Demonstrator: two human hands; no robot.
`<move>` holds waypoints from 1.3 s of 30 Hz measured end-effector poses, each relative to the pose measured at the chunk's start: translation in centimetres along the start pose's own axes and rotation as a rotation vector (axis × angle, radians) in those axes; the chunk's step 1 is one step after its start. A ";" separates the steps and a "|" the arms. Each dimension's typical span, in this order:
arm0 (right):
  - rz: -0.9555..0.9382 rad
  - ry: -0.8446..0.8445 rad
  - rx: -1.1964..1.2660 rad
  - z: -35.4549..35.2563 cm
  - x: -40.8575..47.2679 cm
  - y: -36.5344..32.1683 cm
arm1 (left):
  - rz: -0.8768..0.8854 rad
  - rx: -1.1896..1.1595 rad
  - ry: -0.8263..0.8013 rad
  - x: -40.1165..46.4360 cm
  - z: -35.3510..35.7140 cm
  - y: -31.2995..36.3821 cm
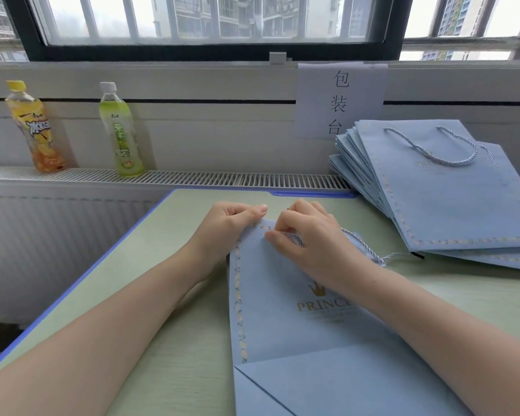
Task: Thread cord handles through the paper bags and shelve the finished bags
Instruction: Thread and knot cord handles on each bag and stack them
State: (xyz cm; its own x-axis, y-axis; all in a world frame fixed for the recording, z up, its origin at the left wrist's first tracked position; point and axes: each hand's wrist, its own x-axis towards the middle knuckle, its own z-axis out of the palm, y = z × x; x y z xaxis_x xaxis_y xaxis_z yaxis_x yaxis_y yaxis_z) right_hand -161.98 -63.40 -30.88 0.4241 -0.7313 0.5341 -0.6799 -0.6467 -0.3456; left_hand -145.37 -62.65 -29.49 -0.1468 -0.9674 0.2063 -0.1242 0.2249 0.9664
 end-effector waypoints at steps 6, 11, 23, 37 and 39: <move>0.019 -0.020 0.114 -0.2 0.1 0.4 | -0.061 0.042 -0.074 0.1 -0.8 0.1; 0.004 -0.033 0.116 -0.1 0.3 0.6 | -0.092 0.041 -0.110 0.1 -1.0 0.0; 0.288 -0.371 -0.265 -3.0 0.4 1.8 | 0.008 0.955 0.102 0.8 -1.7 -0.8; 0.537 -0.327 -0.319 -4.4 1.1 2.8 | -0.153 1.419 0.217 0.7 -2.9 0.2; 0.516 -0.302 -0.264 -4.1 1.1 2.9 | -0.003 1.157 0.115 0.6 -1.6 0.1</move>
State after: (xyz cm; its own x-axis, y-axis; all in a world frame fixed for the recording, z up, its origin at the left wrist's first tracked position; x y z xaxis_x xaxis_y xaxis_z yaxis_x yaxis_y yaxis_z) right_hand -165.93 -65.21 -28.18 0.1270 -0.9872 0.0966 -0.9489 -0.1493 -0.2780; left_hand -143.87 -63.38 -28.98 -0.0622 -0.9597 0.2742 -0.9554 0.1367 0.2619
